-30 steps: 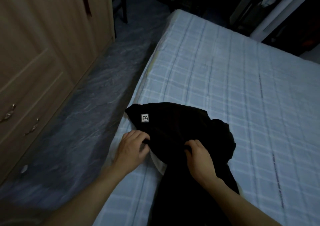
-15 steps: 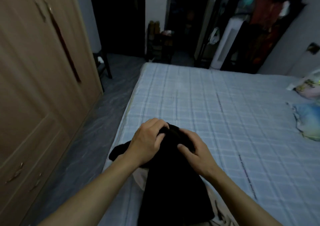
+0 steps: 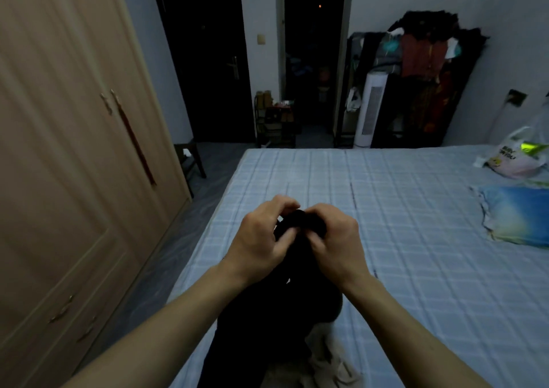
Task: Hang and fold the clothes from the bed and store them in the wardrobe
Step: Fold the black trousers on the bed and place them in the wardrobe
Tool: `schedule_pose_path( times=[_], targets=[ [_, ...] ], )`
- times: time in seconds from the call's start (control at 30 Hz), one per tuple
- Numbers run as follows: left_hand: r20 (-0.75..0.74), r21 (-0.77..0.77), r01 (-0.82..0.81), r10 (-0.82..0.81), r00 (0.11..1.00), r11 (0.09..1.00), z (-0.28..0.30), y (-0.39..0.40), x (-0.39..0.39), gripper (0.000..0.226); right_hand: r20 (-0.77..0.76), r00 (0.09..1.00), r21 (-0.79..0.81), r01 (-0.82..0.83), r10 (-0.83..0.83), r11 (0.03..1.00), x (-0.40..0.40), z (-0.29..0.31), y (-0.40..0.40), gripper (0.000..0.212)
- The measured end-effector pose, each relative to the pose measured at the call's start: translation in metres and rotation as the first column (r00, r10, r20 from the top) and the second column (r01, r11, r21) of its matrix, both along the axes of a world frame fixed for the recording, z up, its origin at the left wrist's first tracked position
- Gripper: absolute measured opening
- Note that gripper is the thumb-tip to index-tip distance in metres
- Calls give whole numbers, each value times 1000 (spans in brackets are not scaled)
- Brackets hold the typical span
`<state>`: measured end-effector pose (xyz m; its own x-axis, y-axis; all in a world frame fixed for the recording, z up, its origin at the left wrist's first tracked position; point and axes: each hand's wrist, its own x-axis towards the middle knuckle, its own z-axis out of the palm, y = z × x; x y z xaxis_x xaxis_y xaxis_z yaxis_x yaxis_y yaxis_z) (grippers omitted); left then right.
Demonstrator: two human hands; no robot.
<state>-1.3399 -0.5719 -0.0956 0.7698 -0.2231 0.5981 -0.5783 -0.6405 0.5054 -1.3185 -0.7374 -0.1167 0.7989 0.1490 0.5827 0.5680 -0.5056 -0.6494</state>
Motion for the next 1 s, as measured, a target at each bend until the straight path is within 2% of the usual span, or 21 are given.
schedule_pose_path(
  times=[0.07,0.13,0.23,0.33,0.47,0.53,0.77,0.87,1.0],
  targets=[
    [-44,76,-39,42,998,996,-2,-12,-15,46,-14,999,32,43,-42,999,-9,5,-20,10],
    [-151,171,-87,113,982,981,-7,-19,-29,63,-29,997,87,79,-77,993,-15,13,-37,9],
    [-297,329,-160,263,918,931,-15,-24,-49,76,-22,992,148,123,-121,981,-26,28,-52,12],
    [-268,424,-197,331,905,884,-19,-19,-66,62,3,991,158,135,-137,978,-43,47,-60,14],
    [-360,379,-188,331,872,906,-10,7,-79,34,37,984,195,163,-173,967,-76,73,-75,10],
    [-354,405,-159,314,881,901,-4,16,-87,22,45,982,199,171,-183,965,-94,83,-82,10],
    [-148,580,-188,330,932,793,24,35,-110,20,31,946,180,313,-324,933,-143,111,-98,12],
    [-93,560,-183,281,955,808,33,37,-118,21,24,925,170,371,-380,913,-170,115,-111,10],
    [-142,302,-83,131,981,950,47,33,-127,19,-37,908,189,417,-418,889,-208,117,-144,15]
  ],
)
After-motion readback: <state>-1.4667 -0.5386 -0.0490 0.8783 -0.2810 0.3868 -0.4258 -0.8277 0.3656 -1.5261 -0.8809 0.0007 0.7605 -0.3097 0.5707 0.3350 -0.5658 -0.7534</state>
